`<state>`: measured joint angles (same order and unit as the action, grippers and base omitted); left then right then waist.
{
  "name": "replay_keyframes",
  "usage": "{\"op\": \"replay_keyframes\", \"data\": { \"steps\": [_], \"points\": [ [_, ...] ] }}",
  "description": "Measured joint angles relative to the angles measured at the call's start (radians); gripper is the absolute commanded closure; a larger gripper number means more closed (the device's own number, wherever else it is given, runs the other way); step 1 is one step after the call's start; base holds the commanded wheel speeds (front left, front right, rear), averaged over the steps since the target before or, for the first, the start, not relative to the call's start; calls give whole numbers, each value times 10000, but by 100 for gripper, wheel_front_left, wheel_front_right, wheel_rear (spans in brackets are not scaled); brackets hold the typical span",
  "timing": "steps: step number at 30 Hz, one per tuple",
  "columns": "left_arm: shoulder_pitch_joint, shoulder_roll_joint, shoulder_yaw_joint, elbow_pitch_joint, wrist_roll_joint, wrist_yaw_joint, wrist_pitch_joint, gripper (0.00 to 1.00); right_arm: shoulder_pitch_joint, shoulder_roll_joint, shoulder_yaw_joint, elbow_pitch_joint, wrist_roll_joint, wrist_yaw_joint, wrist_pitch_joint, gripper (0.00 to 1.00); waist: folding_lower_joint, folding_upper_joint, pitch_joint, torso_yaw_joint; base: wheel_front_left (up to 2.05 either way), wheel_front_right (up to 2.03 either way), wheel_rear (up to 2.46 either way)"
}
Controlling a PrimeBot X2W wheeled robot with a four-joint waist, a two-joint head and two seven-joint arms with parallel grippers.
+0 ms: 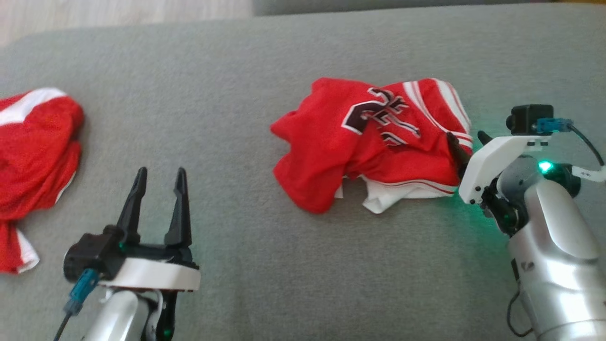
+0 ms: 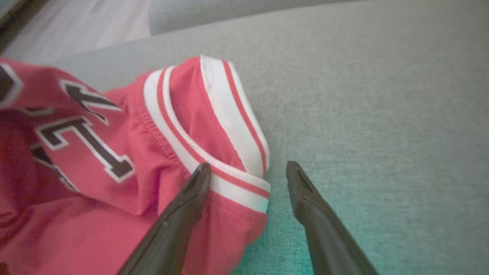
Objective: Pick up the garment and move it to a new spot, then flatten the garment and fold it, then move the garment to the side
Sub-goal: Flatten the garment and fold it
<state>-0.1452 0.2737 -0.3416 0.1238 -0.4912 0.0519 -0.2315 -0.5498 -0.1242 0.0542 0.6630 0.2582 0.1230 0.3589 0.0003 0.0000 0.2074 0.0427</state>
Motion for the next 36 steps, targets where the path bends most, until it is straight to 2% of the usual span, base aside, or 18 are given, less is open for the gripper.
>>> {"op": "replay_keyframes", "data": {
  "steps": [4, 5, 6, 7, 10, 13, 17, 20, 25, 28, 30, 33, 36],
  "points": [
    [-228, -71, -56, 174, 0, -6, -82, 0, -299, -105, 548, 779, 324, 0, 136, 0, 0, 0, 229, 285, 0, 0, 0],
    [-244, -71, -38, 207, 0, -4, -86, 0, -372, -109, 677, 853, 514, 0, 194, 13, 0, 0, 243, 315, 0, 0, 0],
    [-246, -71, -15, 238, 0, -2, -86, 0, -443, -128, 744, 897, 715, 0, 198, 58, -1, 0, 228, 316, 0, 0, 0],
    [-246, -71, 13, 270, 0, 0, -88, 0, -490, -142, 796, 941, 920, 0, 194, 100, -1, 0, 195, 298, 0, 0, 0],
    [-243, -71, 199, 339, -4, 8, -96, 0, -502, -148, 1018, 941, 1448, 0, -77, 100, -2, 0, 34, 218, 0, 0, 0],
    [-183, -67, 326, 387, -8, 23, -169, 0, -504, -230, 1137, 364, 1829, 0, -479, 100, -3, 0, -206, 128, 0, 0, 0],
    [125, -63, 529, 428, -25, 100, -176, 0, -504, -334, 1429, -1292, 2585, 0, -518, 100, -3, 0, -612, 12, 0, 0, 0],
    [487, -63, 571, 426, -33, 102, -178, 0, -501, -303, 1737, -2970, 3239, 0, -77, 100, -4, 0, -935, -73, 0, 0, 0],
    [854, -65, 654, 387, -35, 186, -178, 0, -523, 263, 1988, -5037, 4291, 0, 744, 100, -5, 0, -1306, -213, 0, 0, 0],
    [863, -73, 669, 345, -35, 186, -178, 0, -656, 445, 2096, -5329, 4422, 0, 819, 100, -5, 0, -1363, -224, 0, 0, 0],
    [864, -77, 675, 330, -35, 184, -178, 0, -1020, 518, 2130, -5392, 4984, 0, 777, 100, -4, 0, -1391, -206, 0, 0, 0],
    [878, -113, 667, 330, -35, 180, -178, 0, -1832, 514, 2345, -5390, 6370, 0, -38, 100, -4, 0, -1452, -150, 0, 0, 0],
    [930, -121, 667, 332, -35, 173, -180, 0, -2565, 522, 2441, -5265, 6893, 0, -802, 100, -4, 0, -1522, -131, 0, 0, 0]
  ]
}}
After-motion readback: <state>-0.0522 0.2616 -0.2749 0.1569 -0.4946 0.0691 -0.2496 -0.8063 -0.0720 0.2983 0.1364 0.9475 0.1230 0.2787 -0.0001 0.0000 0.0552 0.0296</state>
